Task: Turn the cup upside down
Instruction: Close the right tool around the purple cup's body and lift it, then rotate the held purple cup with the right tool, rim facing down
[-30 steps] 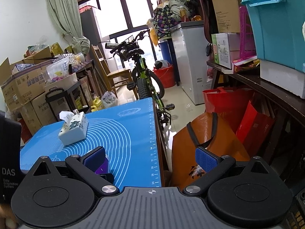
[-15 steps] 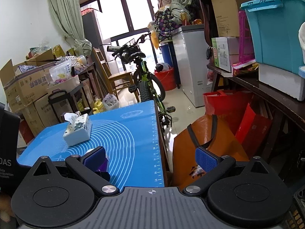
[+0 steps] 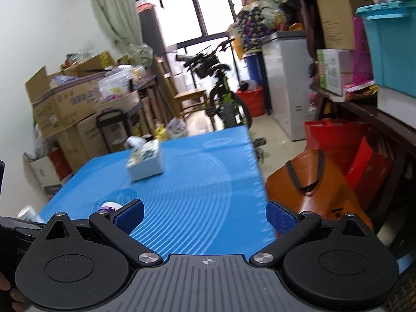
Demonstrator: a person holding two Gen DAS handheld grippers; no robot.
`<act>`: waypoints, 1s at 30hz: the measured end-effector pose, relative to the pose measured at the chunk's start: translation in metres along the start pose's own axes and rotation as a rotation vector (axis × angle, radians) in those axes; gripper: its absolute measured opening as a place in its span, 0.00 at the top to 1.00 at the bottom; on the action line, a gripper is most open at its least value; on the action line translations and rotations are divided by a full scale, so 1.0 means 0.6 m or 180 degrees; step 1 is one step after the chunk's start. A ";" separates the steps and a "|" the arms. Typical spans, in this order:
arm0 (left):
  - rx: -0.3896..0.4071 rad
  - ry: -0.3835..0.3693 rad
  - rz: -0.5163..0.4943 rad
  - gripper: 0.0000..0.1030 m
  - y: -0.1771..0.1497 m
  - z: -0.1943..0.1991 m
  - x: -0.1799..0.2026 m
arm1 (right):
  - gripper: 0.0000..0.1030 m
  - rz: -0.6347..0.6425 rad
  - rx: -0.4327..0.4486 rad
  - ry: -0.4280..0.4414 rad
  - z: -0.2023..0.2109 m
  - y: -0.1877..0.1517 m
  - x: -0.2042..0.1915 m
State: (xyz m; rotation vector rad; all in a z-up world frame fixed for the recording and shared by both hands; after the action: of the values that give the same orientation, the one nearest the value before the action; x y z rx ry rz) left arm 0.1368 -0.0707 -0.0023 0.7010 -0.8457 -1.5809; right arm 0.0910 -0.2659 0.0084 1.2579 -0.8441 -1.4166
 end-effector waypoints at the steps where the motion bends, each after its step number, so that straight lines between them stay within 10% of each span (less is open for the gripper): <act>1: 0.0003 0.0035 -0.0005 0.31 -0.005 0.004 -0.009 | 0.03 0.0000 -0.0028 0.0028 0.001 -0.006 -0.009; 30: -0.0007 0.0091 0.0185 0.21 -0.046 -0.001 -0.097 | 0.03 0.0241 -0.0393 0.0141 0.014 -0.048 -0.122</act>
State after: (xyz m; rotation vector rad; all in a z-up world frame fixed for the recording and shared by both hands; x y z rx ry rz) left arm 0.1316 -0.0112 -0.0259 0.6902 -0.8362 -1.5164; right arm 0.0714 -0.1895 0.0018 1.1480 -0.7551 -1.3551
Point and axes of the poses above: each gripper's, at about its wrist camera, not at the fingertips, and z roughly against the way its jaws point, x to its right, y to its top, the point moved 1 cm from there along -z, roughly the way its jaws point, and after that the axes turned 14 degrees about x, right-handed, at the moved point
